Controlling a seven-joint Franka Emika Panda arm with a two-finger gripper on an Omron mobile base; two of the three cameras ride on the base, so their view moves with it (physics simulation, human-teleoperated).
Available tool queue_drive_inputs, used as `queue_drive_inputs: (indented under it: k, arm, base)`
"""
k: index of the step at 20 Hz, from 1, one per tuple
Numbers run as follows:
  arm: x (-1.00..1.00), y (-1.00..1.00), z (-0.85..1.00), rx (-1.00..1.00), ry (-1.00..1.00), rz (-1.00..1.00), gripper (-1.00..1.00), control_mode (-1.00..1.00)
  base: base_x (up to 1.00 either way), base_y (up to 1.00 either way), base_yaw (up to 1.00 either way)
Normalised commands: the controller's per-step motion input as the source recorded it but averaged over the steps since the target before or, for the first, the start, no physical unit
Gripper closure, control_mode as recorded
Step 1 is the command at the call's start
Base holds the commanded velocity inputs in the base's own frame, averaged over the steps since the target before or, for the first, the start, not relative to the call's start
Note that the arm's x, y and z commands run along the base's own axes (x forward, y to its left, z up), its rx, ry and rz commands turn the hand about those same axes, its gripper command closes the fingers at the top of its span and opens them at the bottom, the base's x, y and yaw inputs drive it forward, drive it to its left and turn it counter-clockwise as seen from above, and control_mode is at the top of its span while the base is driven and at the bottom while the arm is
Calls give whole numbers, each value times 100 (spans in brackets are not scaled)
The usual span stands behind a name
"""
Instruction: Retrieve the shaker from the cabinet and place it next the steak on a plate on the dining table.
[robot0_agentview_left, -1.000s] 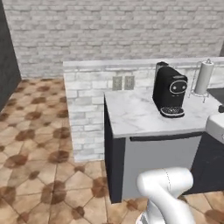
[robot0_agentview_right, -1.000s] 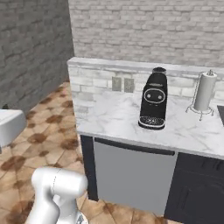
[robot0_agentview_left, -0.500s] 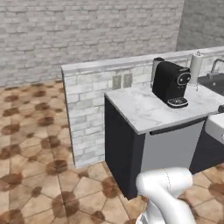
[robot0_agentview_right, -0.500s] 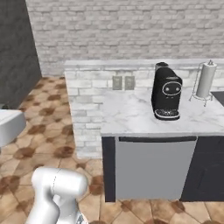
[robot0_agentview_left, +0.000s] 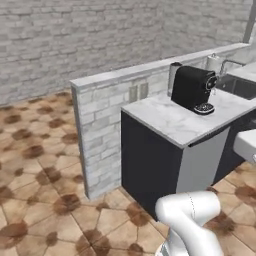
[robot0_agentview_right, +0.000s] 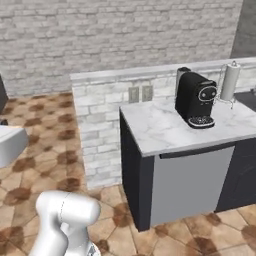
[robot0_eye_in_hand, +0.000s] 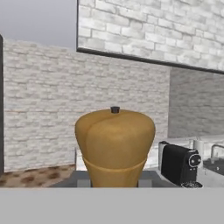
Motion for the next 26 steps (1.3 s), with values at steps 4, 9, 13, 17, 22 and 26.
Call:
queue_drive_inputs:
  k: [4,9,13,17,22,26]
  arm:
    - [0,0,0,0,0,0,100,100]
    - [0,0,0,0,0,0,100,100]
    - [0,0,0,0,0,0,100,100]
    - [0,0,0,0,0,0,100,100]
    - [0,0,0,0,0,0,100,100]
    - [0,0,0,0,0,0,100,100]
  base:
    - [29,100,-42]
    - [30,100,-42]
    - [30,100,-42]
    - [29,100,-39]
    - [28,100,-35]
    - [27,100,-35]
